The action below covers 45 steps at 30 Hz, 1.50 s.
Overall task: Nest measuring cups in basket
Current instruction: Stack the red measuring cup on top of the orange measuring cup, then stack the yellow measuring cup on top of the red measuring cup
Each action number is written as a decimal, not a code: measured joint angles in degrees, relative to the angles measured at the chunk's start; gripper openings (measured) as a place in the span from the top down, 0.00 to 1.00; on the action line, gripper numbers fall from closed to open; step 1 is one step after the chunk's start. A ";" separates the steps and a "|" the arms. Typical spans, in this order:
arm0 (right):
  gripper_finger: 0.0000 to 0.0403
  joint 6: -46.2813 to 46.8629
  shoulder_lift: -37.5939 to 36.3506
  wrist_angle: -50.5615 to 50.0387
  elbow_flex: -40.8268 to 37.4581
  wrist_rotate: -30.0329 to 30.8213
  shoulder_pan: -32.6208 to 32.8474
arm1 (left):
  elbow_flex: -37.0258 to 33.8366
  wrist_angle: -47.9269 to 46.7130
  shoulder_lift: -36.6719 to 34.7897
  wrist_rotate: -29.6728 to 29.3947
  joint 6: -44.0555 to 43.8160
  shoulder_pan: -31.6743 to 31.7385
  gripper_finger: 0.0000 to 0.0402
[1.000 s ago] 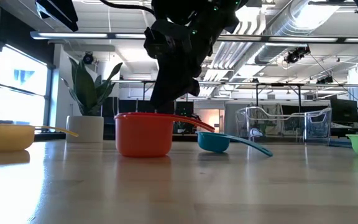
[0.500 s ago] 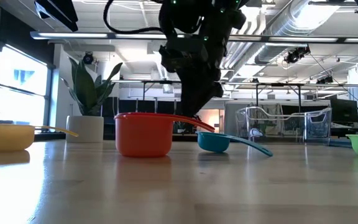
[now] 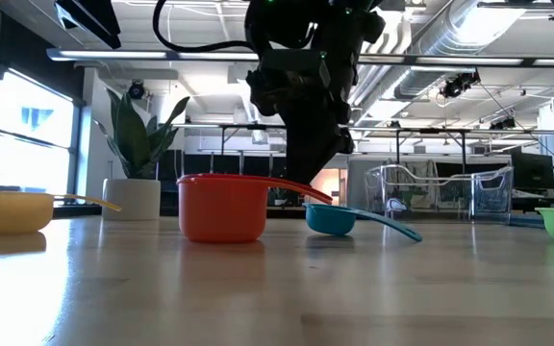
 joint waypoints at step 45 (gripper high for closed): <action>0.82 1.56 -0.74 -9.88 22.46 6.43 -0.48 | -10.99 -0.29 0.00 7.86 -31.73 -5.07 0.68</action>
